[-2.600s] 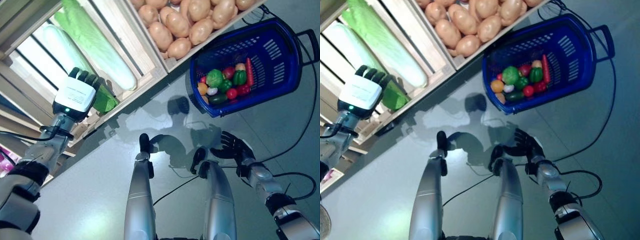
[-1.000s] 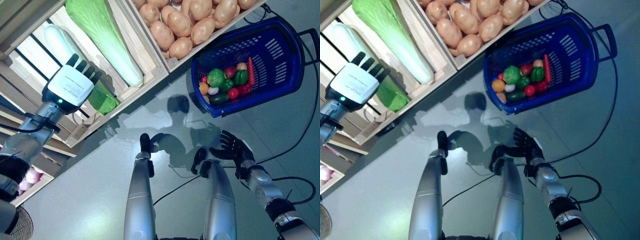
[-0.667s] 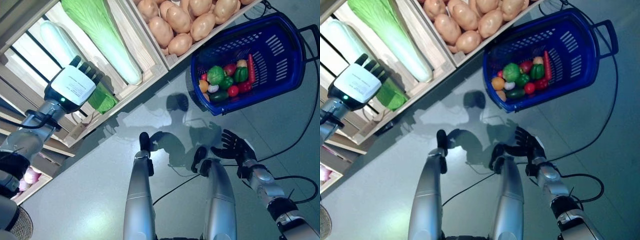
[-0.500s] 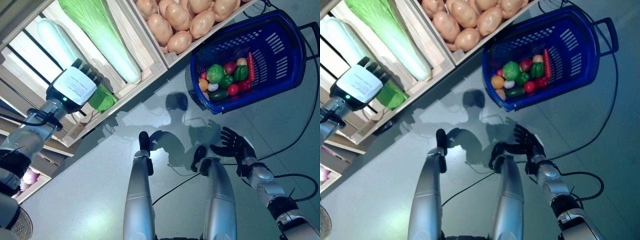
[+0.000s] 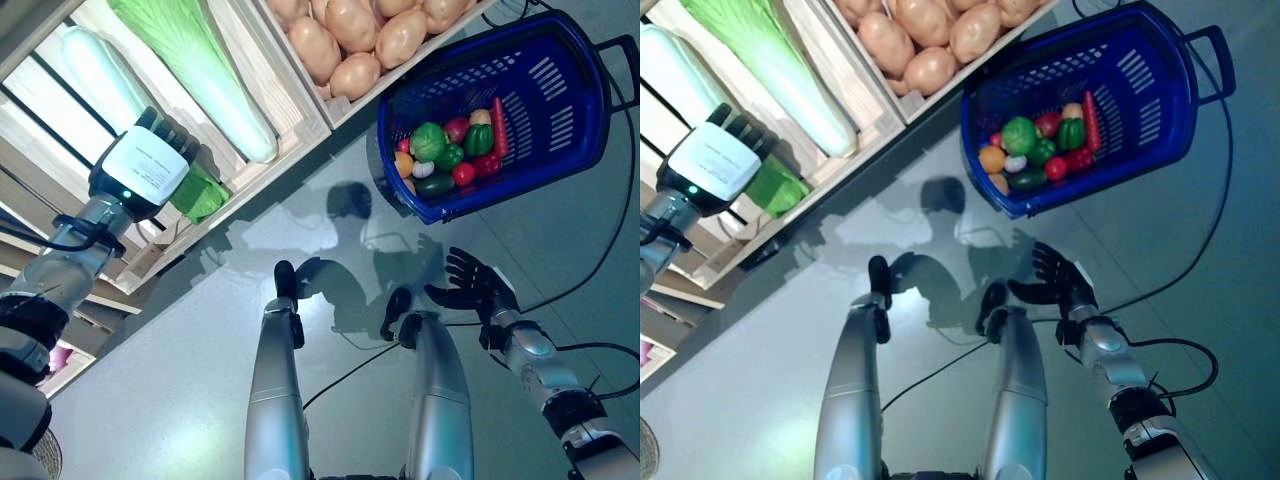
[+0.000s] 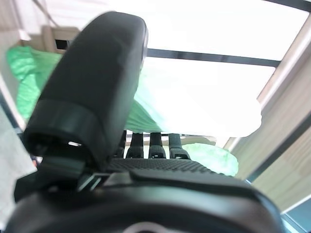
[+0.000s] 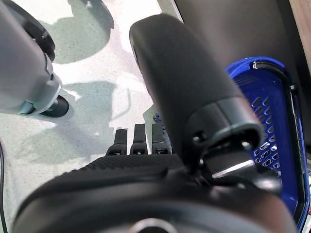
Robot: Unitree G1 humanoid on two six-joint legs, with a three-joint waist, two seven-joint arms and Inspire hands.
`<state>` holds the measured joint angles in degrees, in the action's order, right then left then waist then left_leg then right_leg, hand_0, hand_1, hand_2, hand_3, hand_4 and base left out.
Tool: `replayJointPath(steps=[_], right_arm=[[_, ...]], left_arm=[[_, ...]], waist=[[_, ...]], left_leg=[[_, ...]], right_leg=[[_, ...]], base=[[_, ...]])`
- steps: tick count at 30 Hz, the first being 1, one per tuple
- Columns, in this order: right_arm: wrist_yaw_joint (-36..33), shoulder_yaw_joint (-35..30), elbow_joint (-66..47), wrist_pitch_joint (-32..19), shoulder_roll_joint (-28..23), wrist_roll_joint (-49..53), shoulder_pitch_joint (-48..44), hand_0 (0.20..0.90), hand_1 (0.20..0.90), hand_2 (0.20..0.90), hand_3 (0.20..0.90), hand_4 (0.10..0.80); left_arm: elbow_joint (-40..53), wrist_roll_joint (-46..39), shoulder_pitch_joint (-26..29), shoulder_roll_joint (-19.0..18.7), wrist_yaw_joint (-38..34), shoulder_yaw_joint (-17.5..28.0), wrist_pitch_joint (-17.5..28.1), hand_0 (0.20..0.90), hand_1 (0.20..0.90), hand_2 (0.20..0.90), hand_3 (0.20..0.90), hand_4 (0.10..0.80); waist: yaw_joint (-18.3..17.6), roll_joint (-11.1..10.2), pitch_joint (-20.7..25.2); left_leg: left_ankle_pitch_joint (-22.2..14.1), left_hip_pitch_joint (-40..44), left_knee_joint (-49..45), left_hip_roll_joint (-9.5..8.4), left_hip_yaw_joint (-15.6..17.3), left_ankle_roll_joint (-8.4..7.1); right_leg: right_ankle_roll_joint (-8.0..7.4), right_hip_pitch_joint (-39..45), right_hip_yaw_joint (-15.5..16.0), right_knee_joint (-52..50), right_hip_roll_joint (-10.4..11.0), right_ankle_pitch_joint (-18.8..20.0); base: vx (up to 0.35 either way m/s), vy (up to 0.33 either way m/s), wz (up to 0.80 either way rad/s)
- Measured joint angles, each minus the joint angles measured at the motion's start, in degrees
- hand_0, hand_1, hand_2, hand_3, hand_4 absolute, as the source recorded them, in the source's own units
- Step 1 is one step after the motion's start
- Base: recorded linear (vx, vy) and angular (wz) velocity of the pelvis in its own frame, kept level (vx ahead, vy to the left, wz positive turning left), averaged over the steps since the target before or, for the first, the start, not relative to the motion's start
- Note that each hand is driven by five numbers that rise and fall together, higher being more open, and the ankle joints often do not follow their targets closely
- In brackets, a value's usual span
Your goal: Put vegetables into the basket
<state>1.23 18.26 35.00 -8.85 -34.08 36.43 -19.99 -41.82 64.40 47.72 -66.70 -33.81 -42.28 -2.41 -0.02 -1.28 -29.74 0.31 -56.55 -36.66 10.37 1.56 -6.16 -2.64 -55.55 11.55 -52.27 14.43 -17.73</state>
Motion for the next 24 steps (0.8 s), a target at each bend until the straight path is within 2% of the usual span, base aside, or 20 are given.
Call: replayJointPath(steps=[1, 2, 3, 5, 6, 7, 12, 24], right_arm=[[0.0, 0.0, 0.0, 0.0, 0.0, 0.0, 0.0, 0.9, 0.9, 0.9, 0.9, 0.8], [0.0, 0.0, 0.0, 0.0, 0.0, 0.0, 0.0, 0.9, 0.9, 0.9, 0.9, 0.8], [0.0, 0.0, -0.1, 0.0, 0.0, 0.0, 0.0, 0.9, 0.9, 0.9, 0.9, 0.8], [0.0, 0.0, -0.3, 0.0, 0.0, 0.0, 0.0, 0.9, 0.9, 0.9, 0.9, 0.8], [0.0, 0.0, -0.5, 0.0, 0.0, 0.0, 0.0, 0.9, 0.9, 0.9, 0.9, 0.8], [0.0, 0.0, -0.6, 0.0, 0.0, 0.0, 0.0, 0.9, 0.9, 0.9, 0.9, 0.8], [0.0, 0.0, -1.1, 0.0, 0.0, 0.0, -0.1, 0.9, 0.9, 0.9, 0.9, 0.8], [0.0, 0.0, -2.2, 0.0, 0.0, 0.0, -0.2, 0.9, 0.9, 0.9, 0.9, 0.8]], left_arm=[[-0.6, 0.0, 0.1, 0.2, -0.6, 0.0, 0.0, 0.9, 0.9, 0.9, 0.9, 0.8], [-1.7, 0.0, 0.3, 1.0, -1.5, 0.0, 0.0, 0.858, 0.858, 0.858, 0.858, 0.772], [-2.0, 0.0, 0.3, 1.1, -2.1, 0.0, 0.0, 0.733, 0.733, 0.733, 0.733, 0.689], [-2.3, 0.0, 0.4, 1.1, -2.9, 0.1, 0.0, 0.526, 0.526, 0.526, 0.526, 0.551], [-2.3, 0.0, 0.5, 1.1, -3.4, 0.1, 0.0, 0.498, 0.498, 0.498, 0.498, 0.532], [-2.5, 0.0, 0.6, 1.1, -4.1, 0.1, 0.0, 0.3, 0.3, 0.3, 0.3, 0.4], [-4.3, 0.0, 2.2, 1.1, -4.7, 0.3, -0.6, 0.3, 0.3, 0.3, 0.3, 0.4], [-3.7, -0.3, 2.3, 1.0, -6.9, 0.4, -2.8, 0.3, 0.3, 0.3, 0.3, 0.4]], waist=[[0.0, 0.0, 0.0], [-0.1, -0.1, 0.0], [-0.2, -0.2, 0.0], [-0.5, -0.6, 0.0], [-0.6, -0.8, 0.0], [-0.7, -1.0, 0.0], [-0.7, -1.1, 0.0], [-0.6, -1.2, 0.0]], left_leg=[[0.0, -0.3, -0.3, 0.07, 0.0, 0.04], [-0.2, -0.3, -0.6, 0.14, 0.0, 0.03], [-0.4, -0.4, -0.8, 0.18, 0.1, 0.1], [-0.4, -0.5, -0.9, 0.18, 0.0, 0.12], [-0.4, -0.5, -0.9, 0.18, 0.0, 0.12], [-0.4, -0.5, -0.9, 0.19, 0.0, 0.12], [-0.4, -0.7, -1.0, 0.21, 0.0, 0.15], [-0.5, -2.3, -1.9, 0.19, -0.4, 0.27]], right_leg=[[-0.01, -0.1, 0.0, -0.1, 0.0, 0.0], [-0.01, -0.1, 0.0, -0.1, -0.1, 0.0], [-0.02, -0.1, 0.0, -0.2, -0.1, 0.0], [-0.03, -0.1, 0.0, -0.2, -0.1, 0.0], [-0.03, -0.1, 0.0, -0.2, -0.1, 0.0], [-0.03, -0.1, 0.0, -0.2, -0.1, 0.0], [-0.02, -0.3, 0.0, -0.2, -0.1, 0.0], [-0.01, -1.7, 0.0, -0.9, 0.0, 0.0]], base=[[-0.014, 0.003, -0.03], [-0.011, -0.009, -0.04], [0.0, 0.0, 0.0], [0.0, 0.0, 0.0], [0.0, 0.0, 0.0], [0.0, 0.0, 0.0], [0.0, 0.0, 0.0], [0.0, 0.0, 0.0]])
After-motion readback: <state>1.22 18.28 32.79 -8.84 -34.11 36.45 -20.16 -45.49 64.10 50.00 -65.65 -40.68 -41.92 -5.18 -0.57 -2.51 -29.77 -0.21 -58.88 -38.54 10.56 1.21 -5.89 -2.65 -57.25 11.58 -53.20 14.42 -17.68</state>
